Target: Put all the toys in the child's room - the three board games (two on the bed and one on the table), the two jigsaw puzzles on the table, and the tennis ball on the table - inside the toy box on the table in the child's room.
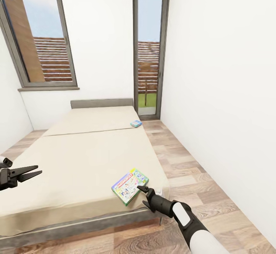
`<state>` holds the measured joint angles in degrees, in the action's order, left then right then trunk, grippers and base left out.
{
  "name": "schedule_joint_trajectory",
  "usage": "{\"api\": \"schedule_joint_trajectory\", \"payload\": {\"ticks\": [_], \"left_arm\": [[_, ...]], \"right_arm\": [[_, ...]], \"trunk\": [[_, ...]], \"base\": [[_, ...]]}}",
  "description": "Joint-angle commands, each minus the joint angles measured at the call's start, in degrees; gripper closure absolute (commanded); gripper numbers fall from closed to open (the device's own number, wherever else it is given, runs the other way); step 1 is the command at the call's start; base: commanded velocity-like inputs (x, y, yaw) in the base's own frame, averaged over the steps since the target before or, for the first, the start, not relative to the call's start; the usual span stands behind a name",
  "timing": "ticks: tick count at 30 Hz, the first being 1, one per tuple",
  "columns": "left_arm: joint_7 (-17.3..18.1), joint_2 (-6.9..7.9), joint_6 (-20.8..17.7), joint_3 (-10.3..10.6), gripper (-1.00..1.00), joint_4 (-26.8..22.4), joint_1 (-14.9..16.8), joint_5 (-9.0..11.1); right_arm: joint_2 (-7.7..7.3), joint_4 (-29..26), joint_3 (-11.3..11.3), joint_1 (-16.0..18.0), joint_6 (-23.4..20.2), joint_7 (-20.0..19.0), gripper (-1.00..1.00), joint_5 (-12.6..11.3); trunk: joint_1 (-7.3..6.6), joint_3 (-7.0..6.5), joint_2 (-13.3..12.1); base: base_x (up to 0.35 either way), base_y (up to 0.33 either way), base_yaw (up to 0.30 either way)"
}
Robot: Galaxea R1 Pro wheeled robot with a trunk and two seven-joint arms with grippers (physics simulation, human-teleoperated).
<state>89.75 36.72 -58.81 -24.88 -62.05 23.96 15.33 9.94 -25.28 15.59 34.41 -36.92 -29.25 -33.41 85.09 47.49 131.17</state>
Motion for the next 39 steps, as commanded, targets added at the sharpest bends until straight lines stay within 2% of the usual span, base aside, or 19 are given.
{"api": "schedule_joint_trajectory", "payload": {"ticks": [1,13,31,39], "left_arm": [[0.25,0.01,-0.61,0.01,-1.0,0.0,0.03,-0.04],[0.25,0.01,-0.61,0.01,-1.0,0.0,0.03,-0.04],[0.25,-0.06,-0.59,0.01,-1.0,-0.06,0.03,-0.05],[0.25,-0.07,-0.6,0.01,-1.0,-0.07,0.03,-0.04]], "right_arm": [[0.06,-0.03,0.4,0.04,-0.44,-0.01,-1.0,-0.07],[0.06,-0.03,0.4,0.04,-0.44,-0.01,-1.0,-0.07],[0.06,-0.03,0.4,0.04,-0.44,-0.01,-1.0,-0.07],[0.06,-0.03,0.4,0.04,-0.44,-0.01,-1.0,-0.07]], "trunk": [[0.22,0.25,0.44],[2.85,2.4,5.26],[2.85,2.4,5.26],[2.85,2.4,5.26]], "base": [[0.0,0.0,0.0],[0.0,0.0,0.0],[0.0,0.001,0.0],[0.0,0.136,0.0]]}}
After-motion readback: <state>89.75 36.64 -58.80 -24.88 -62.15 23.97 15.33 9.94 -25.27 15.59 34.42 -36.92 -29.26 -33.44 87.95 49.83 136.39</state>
